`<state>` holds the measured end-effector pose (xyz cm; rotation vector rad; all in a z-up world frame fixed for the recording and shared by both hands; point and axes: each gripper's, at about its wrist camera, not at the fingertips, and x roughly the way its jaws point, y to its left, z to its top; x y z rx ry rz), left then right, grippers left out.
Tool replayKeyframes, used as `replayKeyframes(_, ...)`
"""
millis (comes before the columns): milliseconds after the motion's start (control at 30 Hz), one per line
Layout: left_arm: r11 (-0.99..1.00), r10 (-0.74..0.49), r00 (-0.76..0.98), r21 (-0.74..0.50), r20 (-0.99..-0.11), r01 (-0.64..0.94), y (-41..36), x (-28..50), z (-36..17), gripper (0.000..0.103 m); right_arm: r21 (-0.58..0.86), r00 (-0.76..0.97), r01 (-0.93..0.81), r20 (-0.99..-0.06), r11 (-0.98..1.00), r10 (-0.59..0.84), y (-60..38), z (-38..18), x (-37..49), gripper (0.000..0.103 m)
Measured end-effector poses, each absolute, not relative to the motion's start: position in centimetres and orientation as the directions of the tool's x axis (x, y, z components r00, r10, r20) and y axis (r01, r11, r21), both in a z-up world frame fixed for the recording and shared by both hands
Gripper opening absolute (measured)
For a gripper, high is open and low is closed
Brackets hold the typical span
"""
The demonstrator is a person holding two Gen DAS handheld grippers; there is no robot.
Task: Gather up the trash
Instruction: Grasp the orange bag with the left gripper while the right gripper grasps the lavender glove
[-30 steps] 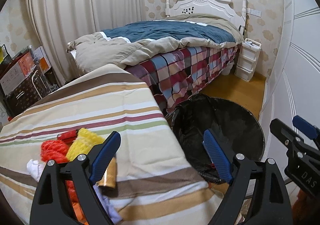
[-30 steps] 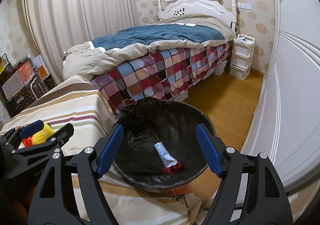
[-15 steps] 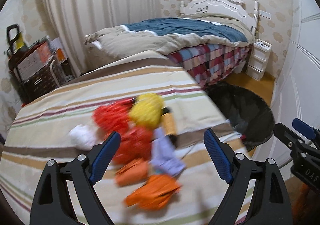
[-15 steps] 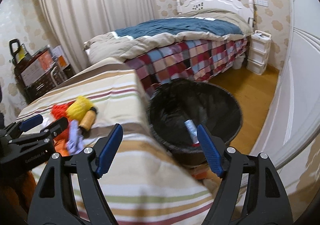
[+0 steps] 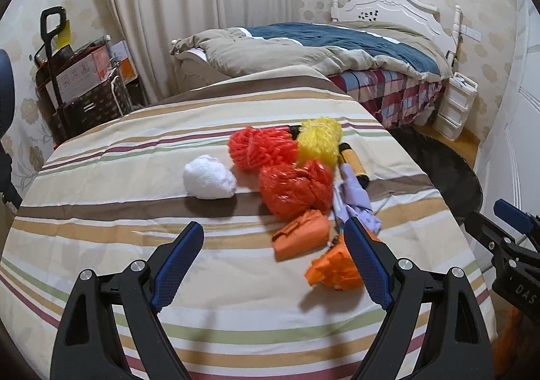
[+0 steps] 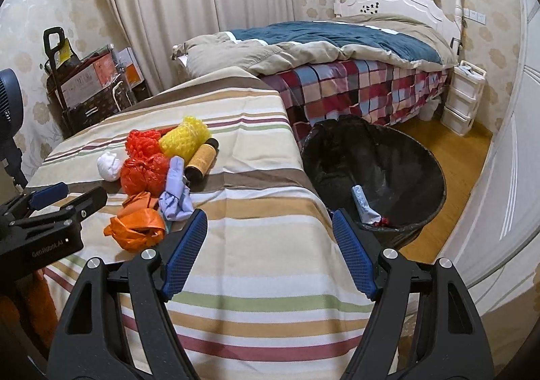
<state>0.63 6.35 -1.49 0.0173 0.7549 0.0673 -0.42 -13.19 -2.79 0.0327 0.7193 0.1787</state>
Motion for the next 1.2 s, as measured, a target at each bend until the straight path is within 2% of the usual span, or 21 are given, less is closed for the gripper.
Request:
replayKeyframes(200,1.000,0.021,0.723,0.032,-0.690,0.000,4.3,0.9,-2.3,0.085,0.104,0.736,-0.127,-0.656,0.987,0.163,-14.2,-3.0,-0.1,0.075)
replayKeyframes(400,0.997,0.027,0.712,0.070,-0.702,0.032,2.4,1.4,-4.0,0.084,0.128,0.733,-0.107,-0.660,0.986,0.165,-15.2,-3.4,0.3,0.075)
replayKeyframes(433,0.997,0.028,0.709,0.073,-0.705,0.033,2.3,1.4,-4.3,0.082,0.131,0.731,-0.104,-0.662,0.986,0.165,-15.4,-3.6,0.4,0.075)
replayKeyframes(500,0.996,0.019,0.695,0.071,-0.719,0.047,2.3,1.5,-4.9,0.063,0.139,0.728,-0.101,-0.665,0.985,0.169,-15.6,-3.8,0.5,0.075)
replayKeyframes(533,0.996,0.020,0.688,0.076,-0.725,0.052,2.3,1.5,-5.1,0.059,0.142,0.726,-0.099,-0.667,0.985,0.170,-15.7,-3.9,0.5,0.075)
replayKeyframes(667,0.993,0.013,0.699,0.089,-0.715,0.072,2.2,0.8,-5.0,0.051,0.155,0.720,-0.099,-0.671,0.983,0.179,-15.7,-4.2,0.7,0.075)
replayKeyframes(900,0.995,0.005,0.711,0.076,-0.704,0.068,3.8,-0.4,-3.8,0.050,0.154,0.710,-0.137,-0.673,0.979,0.205,-14.2,-4.3,0.9,0.075)
replayKeyframes(1200,0.997,0.071,0.722,0.059,-0.688,-0.042,8.6,-0.6,-3.0,0.050,0.111,0.672,-0.258,-0.694,0.960,0.261,-8.6,-4.7,1.8,0.075)
